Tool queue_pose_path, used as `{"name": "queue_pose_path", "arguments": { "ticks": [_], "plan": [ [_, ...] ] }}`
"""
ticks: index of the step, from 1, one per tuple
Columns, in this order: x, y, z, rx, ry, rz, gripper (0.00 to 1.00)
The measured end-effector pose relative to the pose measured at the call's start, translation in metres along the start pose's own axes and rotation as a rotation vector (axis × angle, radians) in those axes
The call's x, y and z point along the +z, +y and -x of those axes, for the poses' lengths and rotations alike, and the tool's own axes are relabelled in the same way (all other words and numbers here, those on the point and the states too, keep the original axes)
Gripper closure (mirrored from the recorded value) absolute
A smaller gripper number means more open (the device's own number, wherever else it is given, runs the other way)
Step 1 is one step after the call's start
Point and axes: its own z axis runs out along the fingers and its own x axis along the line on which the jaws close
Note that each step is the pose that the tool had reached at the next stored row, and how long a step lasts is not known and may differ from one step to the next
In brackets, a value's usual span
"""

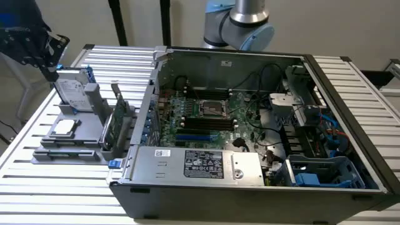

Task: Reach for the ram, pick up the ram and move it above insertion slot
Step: 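Reach for the ram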

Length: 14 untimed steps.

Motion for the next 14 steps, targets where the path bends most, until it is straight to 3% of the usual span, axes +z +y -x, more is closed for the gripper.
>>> {"name": "queue_pose_path", "arguments": {
  "ticks": [11,14],
  "plan": [
    [0.0,0.0,0.0,0.0,0.0,0.0,0.89],
    [0.0,-0.006,-0.0001,0.0,0.0,0.0,0.89]
  ]
}}
